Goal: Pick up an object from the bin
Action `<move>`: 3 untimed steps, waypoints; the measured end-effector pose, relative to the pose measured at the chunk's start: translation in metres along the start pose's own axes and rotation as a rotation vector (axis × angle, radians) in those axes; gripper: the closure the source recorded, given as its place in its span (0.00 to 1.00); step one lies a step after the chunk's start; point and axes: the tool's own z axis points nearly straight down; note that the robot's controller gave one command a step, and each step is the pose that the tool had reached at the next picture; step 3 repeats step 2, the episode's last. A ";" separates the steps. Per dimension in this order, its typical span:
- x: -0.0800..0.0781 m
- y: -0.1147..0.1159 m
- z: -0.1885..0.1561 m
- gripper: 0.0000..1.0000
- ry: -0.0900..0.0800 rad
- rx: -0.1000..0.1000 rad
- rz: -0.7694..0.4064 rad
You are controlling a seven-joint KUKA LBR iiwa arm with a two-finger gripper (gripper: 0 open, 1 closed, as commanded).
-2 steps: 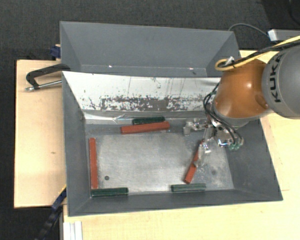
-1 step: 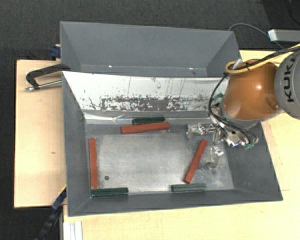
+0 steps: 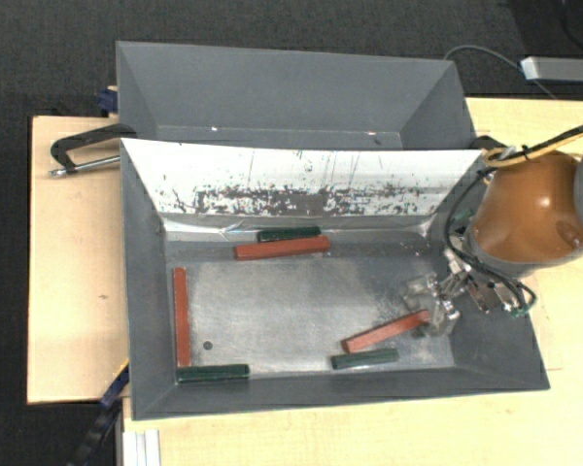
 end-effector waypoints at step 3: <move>-0.006 -0.013 -0.177 1.00 -0.010 0.007 0.099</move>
Offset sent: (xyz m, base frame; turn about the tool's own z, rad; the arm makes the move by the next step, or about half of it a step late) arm 0.0071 -0.0096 0.1724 0.0980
